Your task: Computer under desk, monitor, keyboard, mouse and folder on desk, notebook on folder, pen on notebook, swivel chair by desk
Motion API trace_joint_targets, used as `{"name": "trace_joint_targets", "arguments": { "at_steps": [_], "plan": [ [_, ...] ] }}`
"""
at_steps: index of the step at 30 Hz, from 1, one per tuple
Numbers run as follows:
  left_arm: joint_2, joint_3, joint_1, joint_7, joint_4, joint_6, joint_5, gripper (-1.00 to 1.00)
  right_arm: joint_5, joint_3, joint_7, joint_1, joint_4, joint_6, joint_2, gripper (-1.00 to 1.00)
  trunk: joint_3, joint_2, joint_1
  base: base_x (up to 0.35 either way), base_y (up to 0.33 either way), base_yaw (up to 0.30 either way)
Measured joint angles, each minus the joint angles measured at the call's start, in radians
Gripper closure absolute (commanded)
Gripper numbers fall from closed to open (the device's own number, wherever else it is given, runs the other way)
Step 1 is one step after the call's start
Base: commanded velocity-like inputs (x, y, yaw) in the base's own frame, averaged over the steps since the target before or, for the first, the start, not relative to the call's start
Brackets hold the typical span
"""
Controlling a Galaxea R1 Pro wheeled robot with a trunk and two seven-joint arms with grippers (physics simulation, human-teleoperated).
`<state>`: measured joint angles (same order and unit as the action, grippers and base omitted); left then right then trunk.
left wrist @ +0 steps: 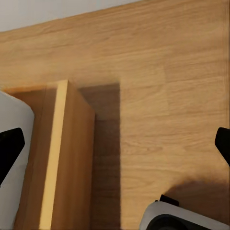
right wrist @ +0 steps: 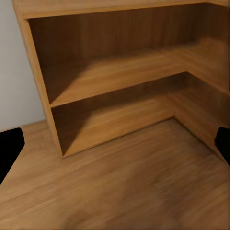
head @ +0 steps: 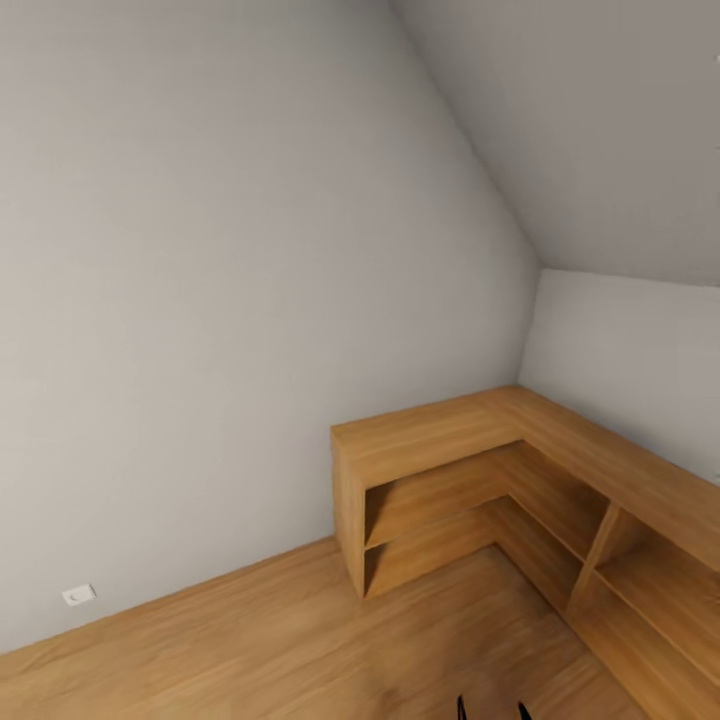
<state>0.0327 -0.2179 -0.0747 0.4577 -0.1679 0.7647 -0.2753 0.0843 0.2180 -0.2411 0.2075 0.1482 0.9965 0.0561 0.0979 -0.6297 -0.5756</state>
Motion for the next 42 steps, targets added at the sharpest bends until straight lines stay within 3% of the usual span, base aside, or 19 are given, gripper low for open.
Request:
{"name": "trace_joint_targets", "arguments": {
  "at_steps": [15, 25, 31, 42],
  "plan": [
    [0.0, 0.002, 0.0, 0.0, 0.0, 0.0, 0.0, -1.0, 0.004, -0.001, -0.002, 0.0, -0.001, -0.004, 0.018, -1.0, 0.0, 0.0, 0.0, 0.304, 0.204, -0.296],
    [0.0, 0.002, 0.0, 0.001, 0.0, 0.0, 0.0, -1.0, 0.006, -0.001, -0.001, 0.0, 0.0, -0.061, 0.019, -1.0, 0.008, 0.0, 0.0, 0.303, 0.175, -0.236],
    [0.0, 0.003, 0.0, 0.0, 0.0, 0.0, 0.0, -1.0, 0.004, -0.001, 0.001, 0.0, 0.001, -0.102, 0.019, -1.0, 0.016, 0.0, 0.0, 0.306, 0.15, -0.097],
    [0.0, 0.001, 0.0, 0.0, 0.0, 0.0, 0.0, -1.0, -0.001, 0.002, 0.006, 0.0, 0.002, -0.106, 0.019, -1.0, 0.019, 0.0, 0.0, 0.244, 0.074, -0.008]
  ]
}}
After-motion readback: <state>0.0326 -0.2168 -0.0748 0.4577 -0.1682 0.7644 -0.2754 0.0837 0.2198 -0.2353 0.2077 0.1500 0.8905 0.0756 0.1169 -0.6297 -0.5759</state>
